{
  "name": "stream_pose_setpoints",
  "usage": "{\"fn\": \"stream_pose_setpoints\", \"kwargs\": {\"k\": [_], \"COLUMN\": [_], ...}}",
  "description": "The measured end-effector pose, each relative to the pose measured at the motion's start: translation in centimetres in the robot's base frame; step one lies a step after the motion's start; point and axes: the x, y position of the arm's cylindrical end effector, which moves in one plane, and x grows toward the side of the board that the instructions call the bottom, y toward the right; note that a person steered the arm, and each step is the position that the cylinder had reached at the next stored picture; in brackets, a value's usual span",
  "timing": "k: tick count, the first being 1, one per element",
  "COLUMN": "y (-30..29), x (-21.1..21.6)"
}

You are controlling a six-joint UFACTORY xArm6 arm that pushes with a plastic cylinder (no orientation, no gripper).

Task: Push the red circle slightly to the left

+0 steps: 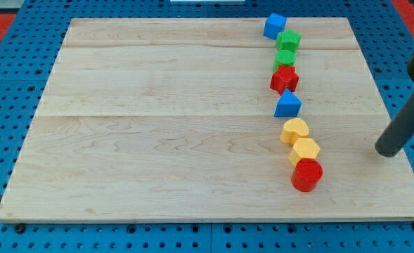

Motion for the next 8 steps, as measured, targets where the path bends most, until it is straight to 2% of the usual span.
{"fn": "stream_pose_setpoints", "kwargs": {"k": [3,5,8], "y": [0.6,-1.1,-3.1], "x": [-1.1,3.0,2.3]}}
